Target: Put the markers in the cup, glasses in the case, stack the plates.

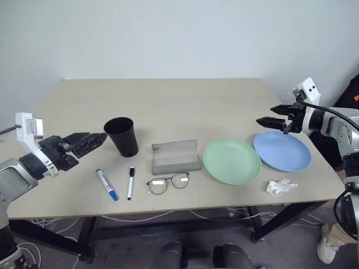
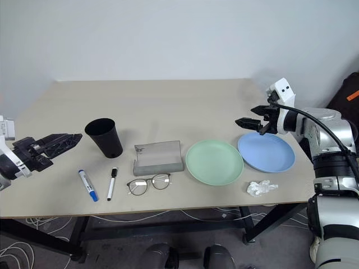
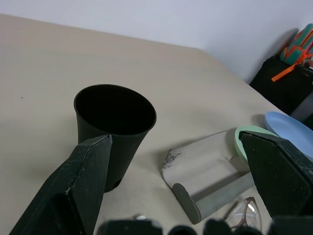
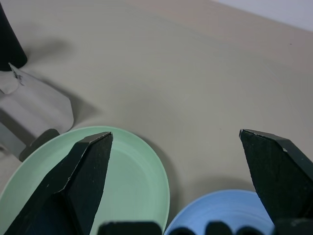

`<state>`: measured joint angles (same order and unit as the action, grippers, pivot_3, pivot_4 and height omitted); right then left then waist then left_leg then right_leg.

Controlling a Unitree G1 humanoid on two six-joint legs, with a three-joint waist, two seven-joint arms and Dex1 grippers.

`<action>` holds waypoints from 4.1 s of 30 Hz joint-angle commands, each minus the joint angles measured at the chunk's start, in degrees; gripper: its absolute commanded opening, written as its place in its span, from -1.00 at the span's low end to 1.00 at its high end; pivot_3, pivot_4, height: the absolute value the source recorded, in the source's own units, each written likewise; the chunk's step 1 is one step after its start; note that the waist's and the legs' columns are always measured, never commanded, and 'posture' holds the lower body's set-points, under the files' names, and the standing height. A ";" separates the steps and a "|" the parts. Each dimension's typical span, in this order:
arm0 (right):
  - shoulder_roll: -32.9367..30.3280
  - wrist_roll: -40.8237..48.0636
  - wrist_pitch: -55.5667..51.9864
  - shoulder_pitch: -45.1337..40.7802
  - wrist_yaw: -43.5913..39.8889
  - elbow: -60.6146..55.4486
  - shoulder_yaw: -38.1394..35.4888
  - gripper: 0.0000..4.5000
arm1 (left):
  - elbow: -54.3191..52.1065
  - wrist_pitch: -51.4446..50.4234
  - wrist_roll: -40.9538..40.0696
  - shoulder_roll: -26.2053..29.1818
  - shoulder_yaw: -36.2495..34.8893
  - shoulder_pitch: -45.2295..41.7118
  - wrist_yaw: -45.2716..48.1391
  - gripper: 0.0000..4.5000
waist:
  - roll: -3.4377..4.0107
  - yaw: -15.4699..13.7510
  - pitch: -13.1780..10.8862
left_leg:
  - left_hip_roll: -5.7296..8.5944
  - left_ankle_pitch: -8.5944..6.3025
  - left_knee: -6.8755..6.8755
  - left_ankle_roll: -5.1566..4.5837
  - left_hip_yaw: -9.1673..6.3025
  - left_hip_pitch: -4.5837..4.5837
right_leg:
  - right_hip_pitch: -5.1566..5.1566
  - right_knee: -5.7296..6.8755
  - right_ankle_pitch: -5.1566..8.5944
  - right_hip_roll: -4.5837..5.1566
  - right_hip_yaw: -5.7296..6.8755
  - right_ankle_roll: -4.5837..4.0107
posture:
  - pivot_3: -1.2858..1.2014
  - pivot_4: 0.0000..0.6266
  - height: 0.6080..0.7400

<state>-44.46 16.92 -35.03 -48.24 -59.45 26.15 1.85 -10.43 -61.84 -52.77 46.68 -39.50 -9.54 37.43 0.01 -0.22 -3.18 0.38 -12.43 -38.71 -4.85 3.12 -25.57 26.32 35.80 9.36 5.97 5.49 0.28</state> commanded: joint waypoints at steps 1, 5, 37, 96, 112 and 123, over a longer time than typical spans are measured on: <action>-1.38 -0.24 1.01 0.31 -0.72 -2.17 -1.54 1.00 | -0.48 1.27 -1.09 0.72 -0.39 -1.38 -0.10 0.97 | 0.00 -0.01 0.00 | 0.00 0.00 0.01 0.00 0.00 0.00 | 0.00 0.00 0.00 0.00 0.00 0.00 | 0.03 -1.00 0.41; -1.64 -0.41 0.92 2.59 -0.58 -3.22 -2.01 1.00 | -0.18 1.80 -0.96 0.90 0.19 -1.67 0.24 0.97 | 0.00 -0.02 0.00 | 0.00 0.00 0.00 0.00 0.05 0.00 | 0.01 0.00 -0.01 0.01 -0.03 0.00 | 0.03 -1.00 0.41; -8.02 -13.09 21.33 -1.96 -16.59 11.33 4.43 1.00 | 13.72 23.26 14.54 11.62 19.52 -8.20 24.57 0.97 | 0.14 0.27 -0.08 | -0.88 -0.03 0.12 0.00 1.73 0.00 | 0.65 -0.06 -0.52 0.26 0.16 -0.02 | 0.03 -1.00 0.41; 3.61 -23.87 32.01 0.09 -5.10 28.58 8.59 -0.98 | 3.49 23.21 14.18 6.58 15.97 0.47 20.38 1.00 | 0.13 0.30 -0.07 | -1.70 -0.04 -0.40 -0.03 2.77 0.04 | 0.74 -0.09 -1.07 0.98 1.46 0.22 | 0.03 -1.00 0.41; 3.76 -23.20 38.55 -4.30 -9.11 22.36 9.10 -0.98 | 4.86 24.01 14.81 6.36 16.76 -0.55 20.56 1.00 | 0.37 0.27 -0.21 | -2.19 0.08 -0.16 0.28 4.48 0.09 | 2.01 1.57 -0.60 1.04 0.28 -0.40 | 0.03 -1.00 0.41; 4.67 -21.73 43.25 1.09 -18.76 0.33 13.13 -0.98 | 5.17 24.23 14.91 6.26 16.84 -0.71 20.47 1.00 | 0.31 1.27 -0.23 | -2.95 0.14 -0.41 0.48 4.23 0.08 | 1.36 0.75 -0.65 0.98 1.75 -0.34 | 0.03 -1.00 0.41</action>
<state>-39.54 -6.57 6.73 -47.01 -76.82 30.28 15.04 -4.68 -38.53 -37.73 52.79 -21.56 -9.46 57.99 0.33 1.05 -3.41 -2.58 -12.29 -39.14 -4.37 7.32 -25.49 27.65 36.55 8.72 6.94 7.26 -0.06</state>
